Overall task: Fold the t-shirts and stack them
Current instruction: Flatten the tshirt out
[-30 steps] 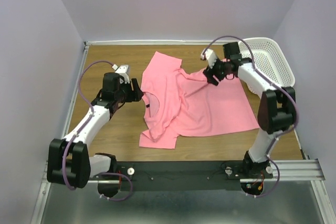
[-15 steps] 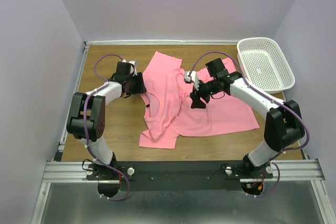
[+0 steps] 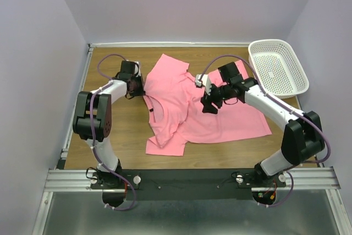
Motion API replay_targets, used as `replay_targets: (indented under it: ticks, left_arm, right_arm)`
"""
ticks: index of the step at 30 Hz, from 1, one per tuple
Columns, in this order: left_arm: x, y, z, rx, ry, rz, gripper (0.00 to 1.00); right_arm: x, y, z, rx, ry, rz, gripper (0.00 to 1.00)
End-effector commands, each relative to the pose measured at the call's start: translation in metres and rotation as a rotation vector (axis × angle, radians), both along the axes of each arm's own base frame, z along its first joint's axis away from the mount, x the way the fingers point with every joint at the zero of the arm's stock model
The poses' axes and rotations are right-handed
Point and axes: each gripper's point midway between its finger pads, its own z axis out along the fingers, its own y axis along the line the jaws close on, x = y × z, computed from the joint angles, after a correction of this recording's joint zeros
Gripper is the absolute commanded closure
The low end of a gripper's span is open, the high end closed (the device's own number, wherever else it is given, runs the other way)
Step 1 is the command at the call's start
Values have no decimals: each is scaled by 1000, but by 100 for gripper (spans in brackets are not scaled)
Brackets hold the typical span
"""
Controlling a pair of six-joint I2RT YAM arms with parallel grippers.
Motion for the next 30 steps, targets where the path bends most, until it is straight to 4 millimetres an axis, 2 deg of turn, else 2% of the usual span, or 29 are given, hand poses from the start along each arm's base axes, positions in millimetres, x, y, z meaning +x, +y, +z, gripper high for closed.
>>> replay_targets:
  ticks: [1, 4, 5, 6, 7, 8, 10, 11, 13, 14, 15, 17, 18, 19, 20, 21, 22, 24, 25, 26, 27, 28, 30]
  left_arm:
    - [27, 49, 23, 60, -52, 114, 100]
    - [45, 65, 35, 73, -62, 138, 100]
    - [48, 74, 30, 82, -47, 157, 100]
    - [55, 76, 36, 91, -52, 154, 100]
    - [57, 88, 35, 96, -43, 179, 100]
    - [58, 92, 29, 100, -27, 183, 100]
    - [61, 103, 31, 104, -27, 196, 95]
    - [61, 106, 32, 113, -27, 204, 75]
    - [61, 117, 38, 133, -41, 229, 57]
    - [61, 125, 51, 161, -69, 249, 52]
    - [61, 130, 70, 180, -110, 265, 46]
    - [61, 135, 97, 192, -174, 295, 44]
    - [59, 134, 114, 185, -213, 300, 44]
    - [53, 131, 150, 168, -310, 305, 42]
    - [49, 130, 169, 160, -367, 306, 41]
    - [46, 130, 194, 157, -455, 307, 41]
    - [23, 129, 224, 154, -544, 310, 39]
    - [-2, 129, 255, 160, -657, 320, 34]
    - [-13, 130, 273, 158, -738, 336, 28]
    - [-44, 131, 287, 160, -817, 358, 25]
    - [-59, 132, 294, 160, -867, 372, 23]
    - [-86, 132, 299, 157, -946, 388, 16]
    - [-108, 136, 297, 172, -1001, 413, 14]
  right_arm:
    - [12, -17, 10, -36, -72, -87, 30]
    - [18, -30, 10, -68, -96, -140, 30]
    - [20, -34, 8, -75, -100, -154, 30]
    - [24, -41, 8, -88, -106, -181, 29]
    - [24, -44, 6, -95, -105, -193, 29]
    - [24, -48, 3, -106, -103, -206, 29]
    - [27, -58, 0, -128, -109, -230, 29]
    - [24, -60, -5, -138, -102, -231, 29]
    - [19, -59, -9, -134, -99, -198, 29]
    - [14, -56, -10, -118, -93, -168, 29]
    - [0, -48, -13, -81, -79, -82, 28]
    - [-24, -39, -19, -54, -39, 19, 28]
    - [-32, -32, -19, -40, -36, 71, 28]
    - [-52, -14, -22, -30, -35, 179, 28]
    - [-64, -4, -24, -34, -39, 237, 28]
    - [-87, 16, -29, -57, -59, 354, 28]
    - [-100, 25, -34, -74, -68, 409, 28]
    - [-112, 50, -36, -88, -126, 486, 28]
    - [-127, 68, -38, -109, -158, 529, 28]
    - [-129, 83, -41, -118, -178, 547, 28]
    - [-127, 102, -39, -102, -225, 554, 28]
    - [-135, 128, -42, -119, -243, 576, 28]
    - [-138, 159, -43, -115, -270, 569, 29]
